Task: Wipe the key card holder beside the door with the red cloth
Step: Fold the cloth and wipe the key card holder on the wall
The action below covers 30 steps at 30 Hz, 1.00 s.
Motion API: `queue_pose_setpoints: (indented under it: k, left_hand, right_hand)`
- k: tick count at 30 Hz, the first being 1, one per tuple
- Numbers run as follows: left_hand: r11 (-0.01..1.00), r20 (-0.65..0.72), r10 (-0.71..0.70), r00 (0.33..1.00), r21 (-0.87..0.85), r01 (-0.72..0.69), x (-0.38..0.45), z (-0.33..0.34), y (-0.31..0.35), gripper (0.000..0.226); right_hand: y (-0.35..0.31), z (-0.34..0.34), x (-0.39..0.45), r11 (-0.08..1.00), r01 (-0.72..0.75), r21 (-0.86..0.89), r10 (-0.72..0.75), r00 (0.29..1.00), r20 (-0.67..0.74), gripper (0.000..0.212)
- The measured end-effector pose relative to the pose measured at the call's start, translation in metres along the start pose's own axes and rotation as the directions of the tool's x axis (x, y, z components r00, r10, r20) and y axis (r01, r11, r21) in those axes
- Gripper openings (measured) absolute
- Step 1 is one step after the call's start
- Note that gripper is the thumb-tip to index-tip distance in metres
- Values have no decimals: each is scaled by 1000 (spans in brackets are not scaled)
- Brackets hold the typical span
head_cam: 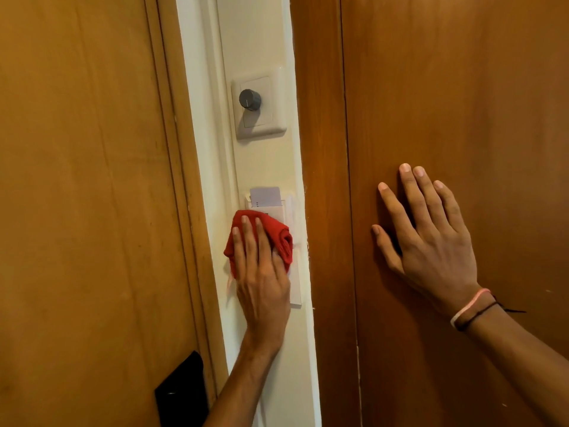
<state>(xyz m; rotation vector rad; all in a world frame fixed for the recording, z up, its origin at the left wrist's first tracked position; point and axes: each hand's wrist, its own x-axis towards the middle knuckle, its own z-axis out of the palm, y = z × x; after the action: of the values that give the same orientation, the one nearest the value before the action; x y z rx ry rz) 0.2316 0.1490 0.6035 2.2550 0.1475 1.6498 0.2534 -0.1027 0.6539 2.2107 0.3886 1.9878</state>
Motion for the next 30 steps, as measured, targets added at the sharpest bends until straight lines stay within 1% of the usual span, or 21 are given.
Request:
queue_pose_setpoints:
  k: [1, 2, 4, 5, 6, 7, 10, 11, 12, 13, 15, 16, 17, 18, 21, 24, 26, 29, 30]
  left_hand:
    - [998, 2, -63, 998, -13, 63, -1, 0, 7, 55]
    - [999, 9, -50, 999, 3, 50, -8, 1, 12, 55]
    - [993, 44, 88, 995, 74, -91, -27, 4, 10, 56]
    - [987, 54, 125, 991, 93, -130, -32, 2, 5, 56]
    - [986, 52, 129, 990, 96, -134, -32, 1, 1, 57]
    - [991, 43, 100, 994, 85, -104, -29, 1, -1, 58]
    - [991, 39, -115, 993, -63, 117, -16, 0, 10, 58]
    - [984, 34, -150, 988, -93, 152, -15, 0, 13, 57]
    - [986, 21, -145, 989, -85, 146, -17, 2, 17, 57]
    - [993, 10, -109, 994, -48, 110, -23, 4, 16, 57]
    - [1000, 7, 2, 1000, 25, -2, -38, 7, 11, 56]
    - [999, 8, 28, 1000, 36, -28, -43, 8, 9, 56]
    - [999, 8, 17, 1000, 28, -17, -45, 8, 6, 57]
    - [1000, 5, -26, 1000, 10, 26, -44, 8, 7, 57]
    - [980, -7, -192, 981, -61, 191, -34, 7, 20, 59]
    - [966, -10, -252, 968, -61, 251, -29, 9, 29, 59]
    - [975, -14, -219, 976, -21, 219, -34, 9, 31, 59]
    - [995, 2, -95, 995, 35, 95, -40, 3, 29, 58]
    - [996, 5, -83, 997, 39, 83, -38, 1, 26, 58]
  right_hand:
    - [0, 0, 1, 1000, -2, 1, 2, 1000, -3, 68]
    - [-1, 0, 1, 1000, -6, 0, 6, 1000, -5, 68]
    - [-1, 0, 0, 1000, -7, -2, 7, 1000, -7, 68]
    - [-1, 0, 1, 1000, -2, -1, 2, 1000, -9, 68]
    - [0, 0, 1, 1000, 3, -1, -3, 1000, -10, 68]
    - [1, 1, 1, 1000, 5, -3, -5, 1000, -8, 69]
    - [3, 1, 0, 1000, 2, -4, -2, 1000, 3, 69]
    - [2, 1, 0, 1000, 1, -6, -1, 1000, 4, 69]
    - [2, 2, 0, 1000, 1, -10, -1, 1000, 3, 69]
    - [1, 2, 0, 1000, 2, -9, -2, 1000, 4, 69]
    - [0, 2, 0, 1000, 4, -4, -4, 1000, 1, 69]
    - [1, 1, 0, 1000, 4, -5, -4, 1000, -2, 68]
    - [0, 1, 0, 1000, 3, -3, -3, 1000, -3, 68]
    - [0, 1, 0, 1000, 2, 1, -2, 1000, -4, 68]
    - [1, 0, 0, 1000, 1, 8, -1, 1000, 4, 68]
    - [1, 2, -1, 1000, -3, -1, 3, 1000, -1, 68]
    - [0, 2, -1, 1000, -2, 0, 2, 1000, -9, 68]
    - [0, 1, -1, 1000, 2, -5, -2, 1000, -8, 68]
    - [0, 1, -1, 1000, 2, -4, -2, 1000, -8, 69]
